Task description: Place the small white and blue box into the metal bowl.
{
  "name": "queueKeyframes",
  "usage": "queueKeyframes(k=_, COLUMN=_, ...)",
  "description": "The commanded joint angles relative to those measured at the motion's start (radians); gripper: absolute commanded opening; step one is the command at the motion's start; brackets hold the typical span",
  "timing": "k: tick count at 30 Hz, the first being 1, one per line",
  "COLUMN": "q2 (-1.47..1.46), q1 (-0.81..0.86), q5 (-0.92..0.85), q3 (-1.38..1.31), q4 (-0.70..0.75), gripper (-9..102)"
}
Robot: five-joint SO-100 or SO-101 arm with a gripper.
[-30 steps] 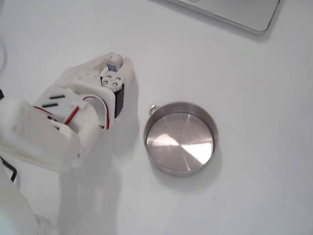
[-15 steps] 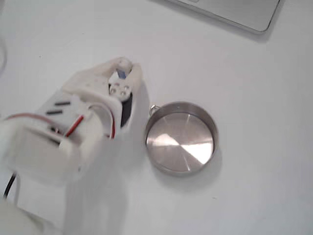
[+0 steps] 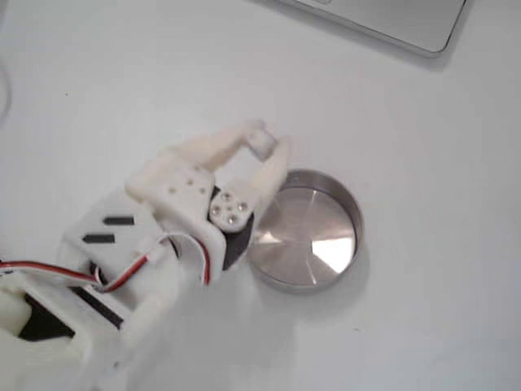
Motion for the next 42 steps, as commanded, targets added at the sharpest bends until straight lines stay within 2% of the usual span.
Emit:
queueKeyframes(k=1, q2=0.038, q1=0.067, q5=-0.008, q3=0.048, q4=-0.015, gripper=0)
queueKeyframes(k=7, q2=0.04, q1=0.143, q5=-0.008, q3=0.095, q4=-0.017, gripper=1)
queueKeyframes(k=12, q2=0.04, q1=0.15, q5=-0.006, q3=0.106, q4=-0.017, gripper=10)
queueKeyframes(k=24, q2=0.046, q1=0.044, q5=-0.052, q3=0.106, q4=-0.017, gripper=9)
queueKeyframes(k=27, q2=0.089, q1=-0.034, q5=-0.204, q3=0.106, q4=-0.015, gripper=6)
queueKeyframes(k=30, q2=0.127, q1=-0.11, q5=-0.397, q3=0.106, q4=-0.015, gripper=-4)
queueKeyframes(k=34, q2=0.213, q1=-0.241, q5=-0.676, q3=0.106, q4=-0.015, gripper=-5)
queueKeyframes(k=42, q2=0.377, q1=-0.66, q5=-1.46, q3=0.107, q4=0.0, gripper=-5)
